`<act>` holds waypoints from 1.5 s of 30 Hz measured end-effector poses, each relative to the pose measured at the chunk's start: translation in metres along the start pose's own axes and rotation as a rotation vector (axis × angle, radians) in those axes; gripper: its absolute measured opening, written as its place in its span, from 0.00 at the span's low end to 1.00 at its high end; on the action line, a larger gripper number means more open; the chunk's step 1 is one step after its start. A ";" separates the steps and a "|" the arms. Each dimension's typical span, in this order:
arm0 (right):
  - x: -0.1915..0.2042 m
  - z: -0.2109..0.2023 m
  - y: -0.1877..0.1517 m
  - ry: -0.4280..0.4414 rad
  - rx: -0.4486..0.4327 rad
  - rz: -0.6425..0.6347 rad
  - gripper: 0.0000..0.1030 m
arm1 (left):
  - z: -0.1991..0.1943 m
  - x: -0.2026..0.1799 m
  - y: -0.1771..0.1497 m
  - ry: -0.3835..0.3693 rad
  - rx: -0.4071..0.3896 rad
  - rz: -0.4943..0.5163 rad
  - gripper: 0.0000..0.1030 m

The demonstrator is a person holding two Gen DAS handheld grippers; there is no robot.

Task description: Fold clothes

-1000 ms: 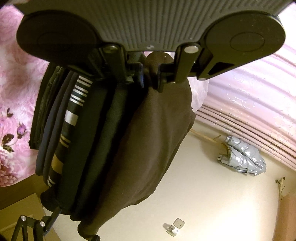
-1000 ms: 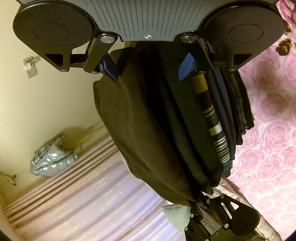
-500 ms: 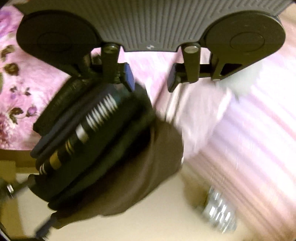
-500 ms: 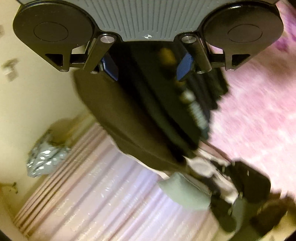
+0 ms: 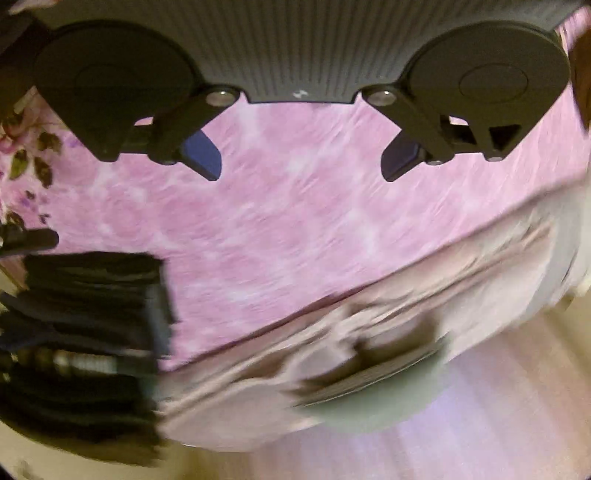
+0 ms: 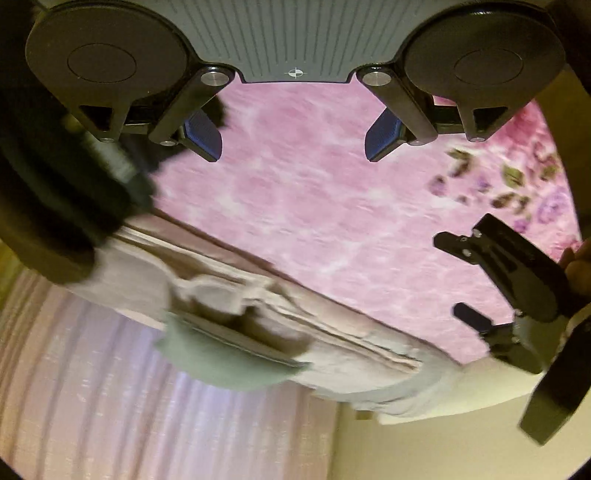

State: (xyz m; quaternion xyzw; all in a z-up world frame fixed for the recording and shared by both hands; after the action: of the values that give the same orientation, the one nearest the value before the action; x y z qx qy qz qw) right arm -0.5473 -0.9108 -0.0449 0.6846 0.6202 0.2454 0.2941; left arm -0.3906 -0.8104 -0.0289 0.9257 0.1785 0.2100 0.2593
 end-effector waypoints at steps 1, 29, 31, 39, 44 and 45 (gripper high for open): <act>0.019 0.006 0.006 0.011 0.002 -0.007 0.87 | -0.009 0.019 -0.019 0.008 0.001 -0.042 0.93; 0.010 -0.101 0.046 -0.462 -0.074 0.821 1.00 | -0.099 0.010 0.003 -0.365 -0.211 -0.065 0.95; -0.018 -0.122 0.039 -0.504 -0.093 0.859 1.00 | -0.100 -0.022 0.027 -0.404 -0.230 -0.023 0.95; -0.074 -0.159 -0.003 -0.572 -0.067 0.964 1.00 | -0.105 -0.124 0.075 -0.464 -0.239 0.107 0.95; -0.070 -0.177 -0.020 -0.621 -0.090 1.010 1.00 | -0.097 -0.136 0.081 -0.462 -0.232 0.163 0.95; -0.068 -0.179 -0.021 -0.630 -0.098 1.020 1.00 | -0.097 -0.134 0.080 -0.465 -0.230 0.166 0.95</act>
State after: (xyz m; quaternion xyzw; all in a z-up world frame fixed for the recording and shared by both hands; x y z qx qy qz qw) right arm -0.6951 -0.9591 0.0681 0.9212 0.0843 0.1692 0.3402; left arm -0.5337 -0.8940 0.0507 0.9250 0.0129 0.0313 0.3786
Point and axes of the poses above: each gripper's, at about its wrist camera, not at the fingertips, and z roughly the way its jaws point, x to its left, y to its top, the point moved 8 cm from there along z, roughly the way its jaws point, and after that the axes turned 8 degrees about z, right-handed, at the moved point
